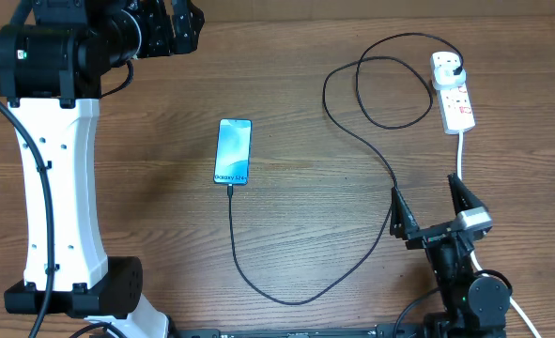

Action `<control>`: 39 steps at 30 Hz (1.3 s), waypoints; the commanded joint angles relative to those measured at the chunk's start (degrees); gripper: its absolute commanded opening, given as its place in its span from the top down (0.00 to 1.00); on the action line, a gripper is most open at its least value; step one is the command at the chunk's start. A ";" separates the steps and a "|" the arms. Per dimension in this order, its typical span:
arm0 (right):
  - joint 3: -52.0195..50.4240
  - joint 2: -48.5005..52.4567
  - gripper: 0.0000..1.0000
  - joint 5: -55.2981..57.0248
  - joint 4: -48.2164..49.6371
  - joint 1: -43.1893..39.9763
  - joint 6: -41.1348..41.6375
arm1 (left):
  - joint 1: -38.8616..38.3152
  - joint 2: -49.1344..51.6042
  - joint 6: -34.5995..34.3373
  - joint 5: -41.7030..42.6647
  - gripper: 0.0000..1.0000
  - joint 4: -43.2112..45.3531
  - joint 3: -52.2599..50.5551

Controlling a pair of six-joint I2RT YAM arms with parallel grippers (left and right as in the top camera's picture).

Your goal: Plug charger to phone and switch on socket

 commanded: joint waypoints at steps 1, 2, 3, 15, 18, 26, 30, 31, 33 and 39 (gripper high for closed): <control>-1.01 -0.76 0.00 0.76 -1.05 0.35 -0.04 | 0.26 0.61 -0.81 -0.13 0.00 0.17 -0.15; -1.01 -0.76 0.00 0.79 -1.86 0.46 -0.04 | 0.26 0.63 -0.81 -0.13 0.00 0.17 -0.15; -1.01 -0.76 0.00 1.27 -2.51 0.57 -0.04 | 0.26 0.61 -0.81 -0.13 0.00 0.17 -0.15; -1.01 -1.73 0.00 0.98 -11.17 0.70 0.20 | 0.26 0.63 -0.81 -0.13 0.00 0.17 -0.15; -1.01 -1.73 0.00 0.98 -11.17 0.70 0.17 | 0.26 0.61 -0.81 -0.13 0.00 0.17 -0.15; -1.01 -1.73 0.00 0.98 -11.17 0.70 0.17 | 0.26 0.61 -0.81 -0.13 0.00 0.17 -0.15; -1.01 -1.73 0.00 0.98 -11.17 0.70 0.20 | 0.26 0.61 -0.79 -0.13 0.00 0.17 -0.15; -1.01 -1.73 0.00 0.98 -11.17 0.70 0.17 | 0.26 0.63 -0.81 -0.13 0.00 0.17 -0.15; -1.01 -1.73 0.00 0.98 -11.17 0.70 0.17 | 0.26 0.63 -0.81 -0.13 0.00 0.17 -0.15; -1.01 -1.73 0.00 0.98 -11.17 0.70 0.17 | 0.26 0.63 -0.81 -0.13 0.00 0.17 -0.15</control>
